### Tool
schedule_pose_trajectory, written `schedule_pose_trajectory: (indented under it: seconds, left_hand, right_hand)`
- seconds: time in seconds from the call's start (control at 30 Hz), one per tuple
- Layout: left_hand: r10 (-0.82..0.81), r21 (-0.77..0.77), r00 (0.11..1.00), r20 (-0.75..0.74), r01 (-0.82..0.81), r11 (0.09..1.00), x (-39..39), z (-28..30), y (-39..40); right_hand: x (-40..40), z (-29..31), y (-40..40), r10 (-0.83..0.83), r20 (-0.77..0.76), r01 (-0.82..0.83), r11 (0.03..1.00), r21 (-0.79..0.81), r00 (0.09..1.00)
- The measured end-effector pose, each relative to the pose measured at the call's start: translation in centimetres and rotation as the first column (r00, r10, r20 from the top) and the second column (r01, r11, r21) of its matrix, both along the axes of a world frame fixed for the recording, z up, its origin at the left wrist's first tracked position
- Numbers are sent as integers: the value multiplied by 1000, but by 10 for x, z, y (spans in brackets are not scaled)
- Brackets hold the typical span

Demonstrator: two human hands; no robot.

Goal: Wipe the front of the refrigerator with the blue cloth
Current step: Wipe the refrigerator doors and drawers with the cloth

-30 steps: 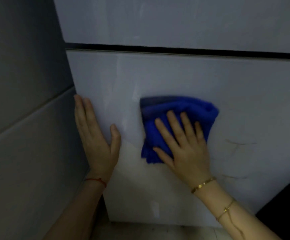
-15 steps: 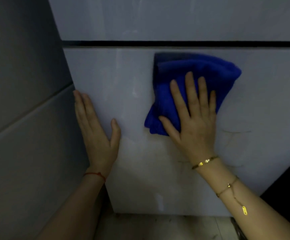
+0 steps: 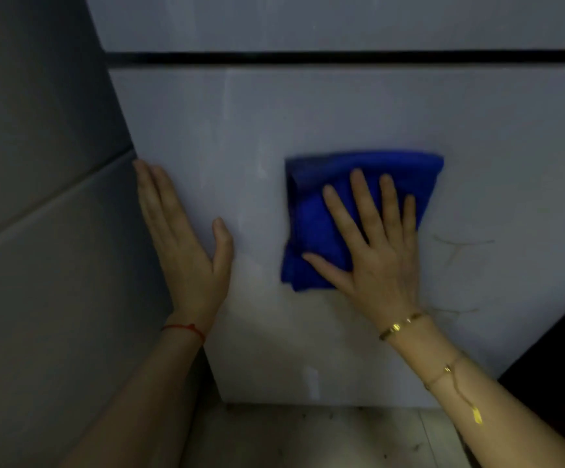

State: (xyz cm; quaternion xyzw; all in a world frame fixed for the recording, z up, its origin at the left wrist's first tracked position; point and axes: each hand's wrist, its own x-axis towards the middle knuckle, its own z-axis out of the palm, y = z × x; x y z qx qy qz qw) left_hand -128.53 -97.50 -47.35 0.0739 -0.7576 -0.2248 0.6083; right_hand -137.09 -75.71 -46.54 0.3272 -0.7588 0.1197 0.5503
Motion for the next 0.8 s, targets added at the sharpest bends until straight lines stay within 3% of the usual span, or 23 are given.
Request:
schedule_pose_trajectory:
  seconds: [0.07,0.23,0.4,0.5,0.6,0.67,0.73,0.8]
  left_hand:
    - [-4,-6,1000,-16,4,1000,-2,-1,-1]
    - [-4,-33,999,-34,2,999,0,0,-3]
    - [1,-27,1000,-5,-2,1000,6,3,0]
    - [2,-26,1000,22,-2,1000,9,3,2]
    - [8,-23,1000,29,-7,1000,10,3,2]
    - [4,-25,1000,18,-3,1000,8,4,3]
    - [-5,-21,1000,-1,5,1000,7,4,4]
    - [1,-22,1000,-15,-1,1000,6,4,5]
  right_hand:
    - [4,3,-15,9,-11,-10,1000,-16,1000]
    - [8,-46,-1,-43,-80,62,966,252,996]
    - [13,-91,29,-81,-9,79,924,375,997]
    - [15,-83,48,-110,37,99,968,229,993]
    - [5,-37,44,-83,102,95,988,-120,991]
    - [-2,-7,31,-50,108,77,961,-266,993]
    - [-2,0,20,-51,87,72,966,-250,995]
    - [4,-21,19,-21,68,27,995,-96,997]
